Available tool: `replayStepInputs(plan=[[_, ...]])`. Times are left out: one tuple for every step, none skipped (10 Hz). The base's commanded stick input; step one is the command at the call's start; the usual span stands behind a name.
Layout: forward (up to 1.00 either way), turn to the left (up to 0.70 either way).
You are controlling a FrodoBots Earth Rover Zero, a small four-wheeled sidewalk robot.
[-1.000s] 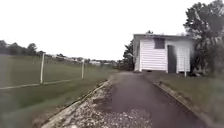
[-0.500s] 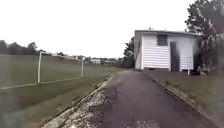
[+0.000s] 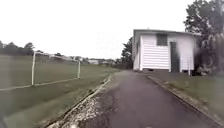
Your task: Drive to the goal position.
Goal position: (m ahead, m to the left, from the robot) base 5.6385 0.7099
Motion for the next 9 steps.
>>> replayStepInputs(plan=[[0.70,0.00],[0.70,0.00],[0.70,0.00],[0.70,0.00],[0.70,0.00],[0.70,-0.34],[0.70,-0.34],[0.70,-0.33],[0.70,-0.32]])
